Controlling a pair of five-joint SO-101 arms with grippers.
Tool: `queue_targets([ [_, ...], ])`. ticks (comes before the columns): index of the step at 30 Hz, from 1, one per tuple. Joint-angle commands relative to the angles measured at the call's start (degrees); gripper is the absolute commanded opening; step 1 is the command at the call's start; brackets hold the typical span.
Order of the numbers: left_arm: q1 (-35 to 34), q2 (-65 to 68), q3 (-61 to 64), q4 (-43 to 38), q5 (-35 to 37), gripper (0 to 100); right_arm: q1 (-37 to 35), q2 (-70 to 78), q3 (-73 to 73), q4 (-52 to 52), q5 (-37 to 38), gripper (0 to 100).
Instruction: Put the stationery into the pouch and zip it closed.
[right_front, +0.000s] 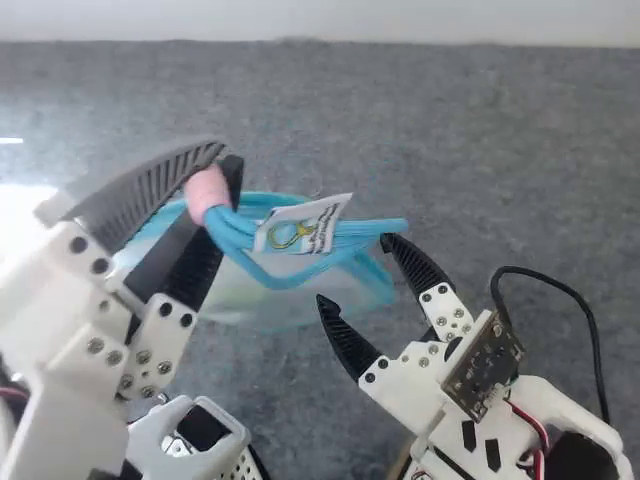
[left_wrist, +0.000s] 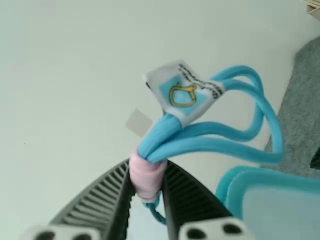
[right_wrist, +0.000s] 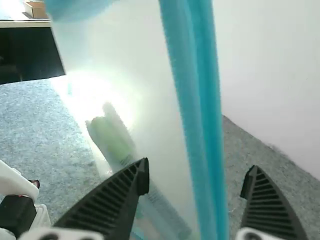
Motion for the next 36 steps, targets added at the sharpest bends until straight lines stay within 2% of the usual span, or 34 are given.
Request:
queue_targets([
  [1, 3.16, -0.09, -1.45, 0.09, 1.14, 1, -0.31, 3.65, -2.73, -2.24, -0.70, 28.5],
  [3, 6.33, -0.09, -1.45, 0.00, 2.55, 1, -1.80, 6.90, -2.81, -2.86, -0.70, 28.5],
  [5, 6.68, -0.09, -1.45, 0.00, 2.64, 1, -1.98, 8.84, -2.81, -2.77, -0.70, 29.3],
  [15, 0.79, 1.05, -1.45, -0.53, 2.37, 1, -2.51, 2.33, -2.81, -0.66, -0.70, 30.3],
  [21, -3.52, 6.07, -1.80, -3.25, 2.64, 1, -14.46, 1.10, -2.46, 1.98, 1.67, 30.3],
  [23, -3.52, 6.77, -1.89, -3.25, 2.64, 1, -14.73, 1.10, -2.55, 2.42, 1.67, 30.3],
  [28, -5.19, 7.82, -1.45, -2.81, 3.16, 1, -3.82, 0.40, -2.81, 2.15, 1.32, 30.1],
  [33, -11.78, 9.58, -0.48, -2.64, 10.64, 1, 4.79, 1.01, -2.46, 0.84, 1.14, 30.0],
  [36, -13.10, 9.67, -1.19, 0.00, 13.45, 1, 12.70, 2.07, -1.85, -2.07, 0.35, 30.0],
])
